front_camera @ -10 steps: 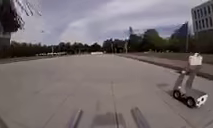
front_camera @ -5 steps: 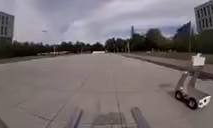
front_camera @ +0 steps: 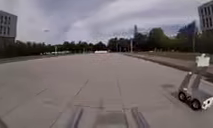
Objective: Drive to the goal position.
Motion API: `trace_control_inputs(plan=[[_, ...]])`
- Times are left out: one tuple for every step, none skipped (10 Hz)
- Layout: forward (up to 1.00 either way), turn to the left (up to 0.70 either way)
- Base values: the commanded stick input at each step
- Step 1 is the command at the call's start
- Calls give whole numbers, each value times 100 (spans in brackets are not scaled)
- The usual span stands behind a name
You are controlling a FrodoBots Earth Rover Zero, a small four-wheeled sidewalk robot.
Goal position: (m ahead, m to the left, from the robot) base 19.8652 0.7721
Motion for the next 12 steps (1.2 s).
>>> trace_control_inputs(plan=[[100, 0], [100, 0], [100, 0], [100, 0], [100, 0], [100, -7], [100, -21], [100, -27], [100, -27], [100, -27], [100, -27], [100, -27]])
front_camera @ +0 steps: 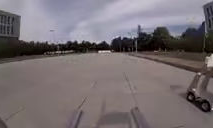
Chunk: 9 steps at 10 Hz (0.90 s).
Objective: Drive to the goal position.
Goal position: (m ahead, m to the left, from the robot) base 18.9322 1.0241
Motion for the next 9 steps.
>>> trace_control_inputs(plan=[[100, -27], [100, -23], [100, 0], [100, 0], [100, 0], [100, 0], [100, 0], [100, 0], [100, 0]])
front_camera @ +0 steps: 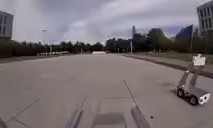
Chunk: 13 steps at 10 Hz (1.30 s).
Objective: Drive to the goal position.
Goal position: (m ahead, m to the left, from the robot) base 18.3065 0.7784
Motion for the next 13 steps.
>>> trace_control_inputs(plan=[[100, 0], [100, 0], [100, 0], [100, 0], [100, 0], [100, 0], [100, -14], [100, -27], [100, -27], [100, -27], [100, -27], [100, -27], [100, -27]])
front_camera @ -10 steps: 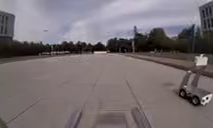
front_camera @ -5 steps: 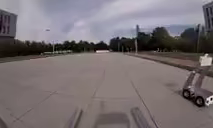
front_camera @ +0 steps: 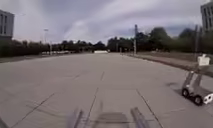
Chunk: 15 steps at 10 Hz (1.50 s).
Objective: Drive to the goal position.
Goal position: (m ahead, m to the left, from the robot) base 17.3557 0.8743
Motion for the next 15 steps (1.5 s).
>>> trace_control_inputs(plan=[[100, -27], [100, -27], [100, -27], [100, -22], [100, -5], [100, 0], [100, 0], [100, 0], [100, 0], [100, 0], [100, 0], [100, 0], [100, 0], [100, 0], [100, 0]])
